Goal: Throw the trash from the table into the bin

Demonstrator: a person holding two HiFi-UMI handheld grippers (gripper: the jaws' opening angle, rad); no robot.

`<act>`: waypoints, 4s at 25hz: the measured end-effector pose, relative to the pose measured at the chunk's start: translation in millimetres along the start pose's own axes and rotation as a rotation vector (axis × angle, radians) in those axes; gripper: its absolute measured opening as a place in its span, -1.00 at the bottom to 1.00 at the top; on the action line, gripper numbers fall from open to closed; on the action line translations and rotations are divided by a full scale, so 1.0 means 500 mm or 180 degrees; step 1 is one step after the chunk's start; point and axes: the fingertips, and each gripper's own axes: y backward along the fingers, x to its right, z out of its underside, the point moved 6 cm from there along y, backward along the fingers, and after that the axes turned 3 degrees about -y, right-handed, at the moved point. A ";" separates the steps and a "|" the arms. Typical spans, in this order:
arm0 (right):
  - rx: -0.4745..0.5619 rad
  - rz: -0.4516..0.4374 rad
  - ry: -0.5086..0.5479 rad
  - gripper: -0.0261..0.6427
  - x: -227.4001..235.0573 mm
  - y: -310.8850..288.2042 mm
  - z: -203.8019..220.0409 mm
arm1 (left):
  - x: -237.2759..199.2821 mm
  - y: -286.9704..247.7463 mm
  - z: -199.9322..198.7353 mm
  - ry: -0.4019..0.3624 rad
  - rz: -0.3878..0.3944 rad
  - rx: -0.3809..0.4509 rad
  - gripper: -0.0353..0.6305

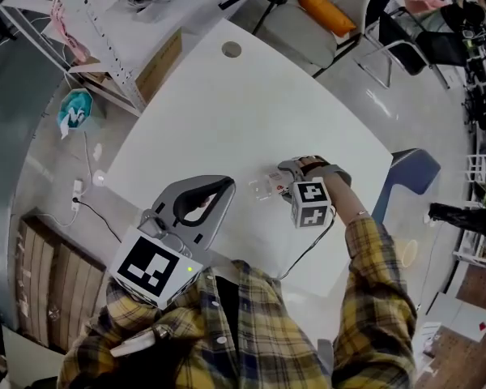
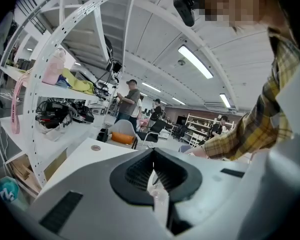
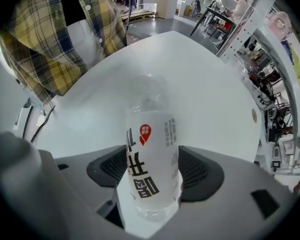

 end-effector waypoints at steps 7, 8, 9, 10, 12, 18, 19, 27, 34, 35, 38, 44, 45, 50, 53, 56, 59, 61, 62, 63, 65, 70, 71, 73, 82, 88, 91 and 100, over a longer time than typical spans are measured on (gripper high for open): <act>0.0095 -0.0044 -0.0226 -0.05 0.010 -0.011 0.003 | 0.002 -0.008 -0.002 -0.0019 0.0017 -0.0028 -0.87; 0.0142 -0.0038 -0.0327 -0.06 0.013 -0.007 0.002 | 0.003 -0.009 -0.005 -0.0033 0.0028 -0.0024 -0.87; 0.0203 -0.0033 -0.0439 -0.06 0.015 -0.002 0.000 | 0.005 -0.009 -0.006 -0.0038 0.0035 -0.0019 -0.87; 0.0276 -0.0033 -0.0552 -0.06 0.015 0.004 -0.003 | 0.006 -0.008 -0.008 -0.0029 0.0038 -0.0006 -0.87; 0.0421 -0.0026 -0.0764 -0.06 0.015 0.020 -0.010 | 0.010 -0.008 -0.011 -0.0032 0.0057 0.0007 -0.87; 0.1020 0.0144 -0.1657 -0.06 0.019 0.095 -0.024 | 0.029 -0.015 -0.012 -0.0158 0.0268 -0.0024 -0.87; 0.1162 0.0181 -0.1835 -0.06 0.017 0.109 -0.025 | 0.034 -0.017 -0.013 -0.0174 0.0304 -0.0021 -0.87; 0.2235 0.0643 -0.2894 -0.06 -0.051 0.237 -0.025 | 0.094 -0.039 -0.027 -0.0324 0.0705 -0.0022 -0.87; 0.2859 0.1101 -0.3542 -0.06 -0.144 0.337 -0.024 | 0.164 -0.061 -0.028 -0.0421 0.1126 -0.0101 -0.87; 0.2921 0.1183 -0.3620 -0.06 -0.157 0.348 -0.021 | 0.175 -0.065 -0.028 -0.0432 0.1179 -0.0116 -0.87; 0.3039 0.1453 -0.3868 -0.06 -0.199 0.376 -0.013 | 0.205 -0.076 -0.025 -0.0458 0.1353 -0.0156 -0.87; 0.3372 0.1900 -0.4327 -0.06 -0.289 0.429 0.024 | 0.276 -0.102 -0.019 -0.0502 0.1627 -0.0217 -0.87; 0.3401 0.1960 -0.4396 -0.06 -0.307 0.434 0.033 | 0.290 -0.107 -0.017 -0.0516 0.1669 -0.0232 -0.87; 0.3474 0.2233 -0.4707 -0.06 -0.379 0.436 0.074 | 0.345 -0.134 -0.001 -0.0599 0.1921 -0.0302 -0.87; 0.3464 0.2381 -0.4859 -0.06 -0.444 0.444 0.105 | 0.407 -0.148 0.013 -0.0647 0.2059 -0.0342 -0.87; 0.3445 0.2523 -0.5017 -0.06 -0.546 0.467 0.149 | 0.509 -0.154 0.030 -0.0684 0.2196 -0.0391 -0.87; 0.3416 0.2632 -0.5127 -0.06 -0.650 0.477 0.196 | 0.609 -0.156 0.064 -0.0720 0.2274 -0.0417 -0.87; 0.3400 0.2662 -0.5172 -0.06 -0.717 0.474 0.225 | 0.668 -0.156 0.093 -0.0715 0.2282 -0.0434 -0.87; 0.3394 0.2665 -0.5191 -0.06 -0.752 0.473 0.239 | 0.700 -0.155 0.108 -0.0703 0.2278 -0.0443 -0.87; 0.3391 0.2661 -0.5207 -0.06 -0.787 0.474 0.254 | 0.734 -0.154 0.121 -0.0693 0.2271 -0.0449 -0.87; 0.3389 0.2624 -0.5215 -0.06 -0.856 0.475 0.284 | 0.802 -0.150 0.148 -0.0680 0.2235 -0.0457 -0.87; 0.3408 0.2480 -0.5165 -0.06 -1.003 0.467 0.364 | 0.961 -0.155 0.216 -0.0596 0.2118 -0.0484 -0.87; 0.3403 0.2451 -0.5166 -0.06 -1.024 0.460 0.375 | 0.983 -0.155 0.228 -0.0584 0.2100 -0.0488 -0.87; 0.3373 0.2400 -0.5175 -0.06 -1.059 0.445 0.391 | 1.019 -0.153 0.250 -0.0572 0.2057 -0.0498 -0.87; 0.3232 0.2114 -0.5488 -0.06 -1.183 0.363 0.443 | 1.145 -0.162 0.321 -0.0564 0.2022 -0.0710 -0.87; 0.3025 0.2039 -0.5716 -0.06 -1.185 0.293 0.447 | 1.141 -0.191 0.357 -0.0667 0.2035 -0.0850 -0.87; 0.2806 0.1922 -0.5809 -0.06 -1.178 0.245 0.452 | 1.138 -0.217 0.375 -0.0646 0.2083 -0.0872 -0.87; 0.2591 0.1662 -0.6422 -0.06 -1.192 0.048 0.505 | 1.141 -0.284 0.498 -0.0654 0.2359 -0.1081 -0.87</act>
